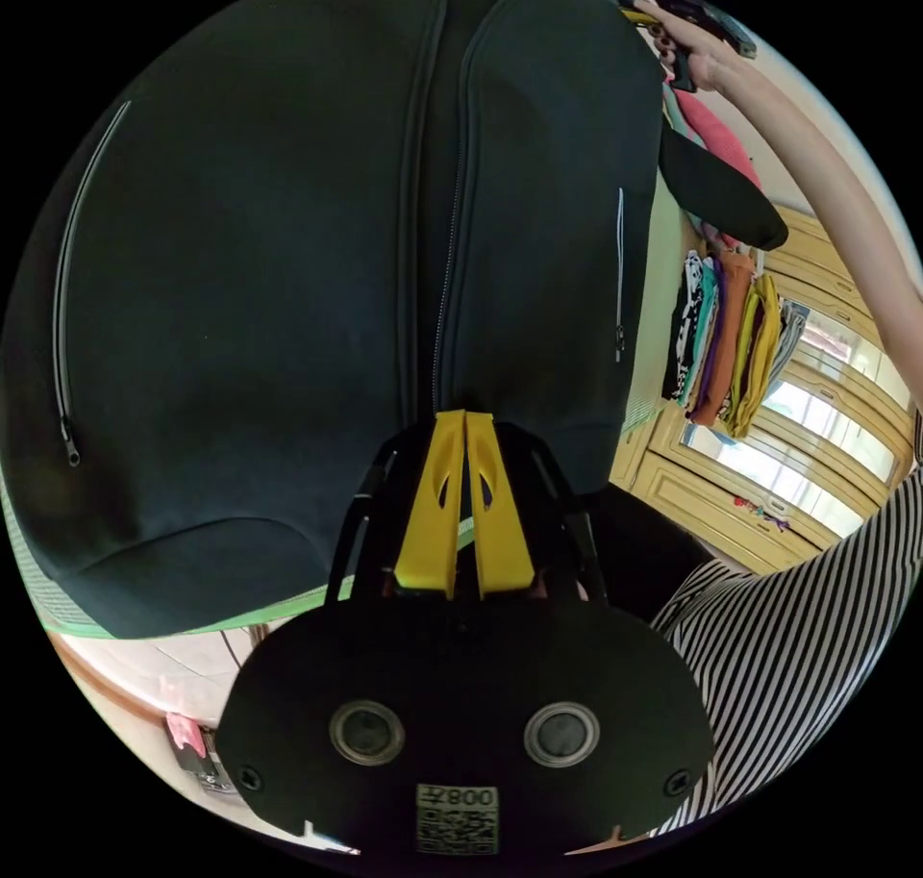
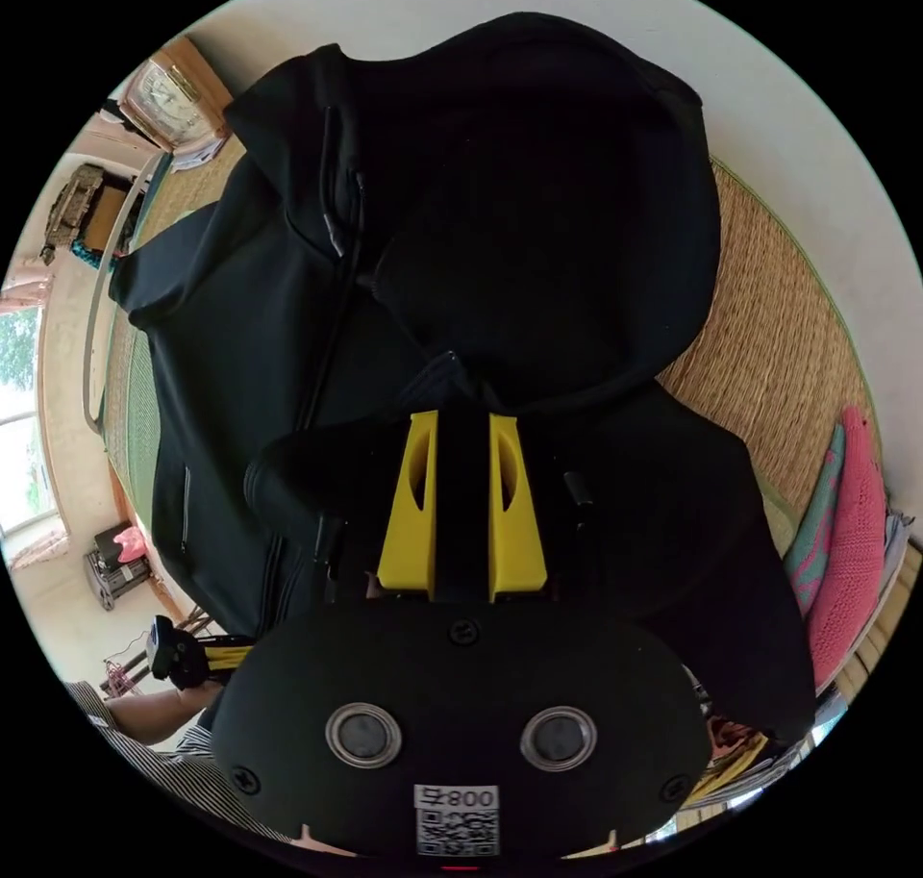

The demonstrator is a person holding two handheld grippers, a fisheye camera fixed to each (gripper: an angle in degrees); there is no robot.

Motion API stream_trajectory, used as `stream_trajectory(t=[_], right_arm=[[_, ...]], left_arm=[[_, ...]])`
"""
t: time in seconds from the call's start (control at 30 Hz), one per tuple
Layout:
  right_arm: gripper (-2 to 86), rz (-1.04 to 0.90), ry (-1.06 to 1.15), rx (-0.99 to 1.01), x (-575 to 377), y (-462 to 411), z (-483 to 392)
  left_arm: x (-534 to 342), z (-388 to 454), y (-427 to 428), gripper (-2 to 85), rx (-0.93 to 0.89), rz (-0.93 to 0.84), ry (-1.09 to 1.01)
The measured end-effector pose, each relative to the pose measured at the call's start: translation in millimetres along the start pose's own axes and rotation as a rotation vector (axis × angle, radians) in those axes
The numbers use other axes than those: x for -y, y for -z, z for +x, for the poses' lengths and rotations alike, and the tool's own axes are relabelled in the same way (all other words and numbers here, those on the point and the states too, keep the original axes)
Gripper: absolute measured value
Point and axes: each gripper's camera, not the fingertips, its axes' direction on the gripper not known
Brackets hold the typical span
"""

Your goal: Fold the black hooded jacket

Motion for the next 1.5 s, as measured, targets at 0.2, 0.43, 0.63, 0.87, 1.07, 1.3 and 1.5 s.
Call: stream_trajectory(t=[0.2,0.43,0.63,0.87,1.07,1.3,1.5], right_arm=[[3.2,0.099,-0.098,0.224,-20.3,-5.0,47.1],[1.9,0.406,-0.153,0.503,-60.4,22.0,91.9],[1.4,0.466,-0.128,0.506,-69.1,19.3,107.7],[0.7,0.482,-0.152,0.492,-77.5,0.1,125.1],[0.5,0.567,-0.136,0.524,-84.0,0.8,128.9],[0.5,0.646,-0.026,0.444,-76.2,2.1,102.6],[0.6,0.508,0.051,0.343,-34.0,-54.8,71.9]], left_arm=[[-6.2,6.1,4.1,0.0,-0.101,0.001,-0.037],[-24.2,11.5,23.8,0.7,-0.097,0.062,-0.039],[-0.5,-1.9,26.0,6.1,-0.120,0.152,0.015],[17.2,18.6,1.7,2.7,0.034,0.052,-0.023],[4.2,23.5,21.2,0.2,-0.098,0.078,-0.052],[-30.6,15.8,44.9,-0.1,-0.137,0.114,0.012],[-27.8,0.1,29.5,0.4,-0.117,0.074,0.071]])
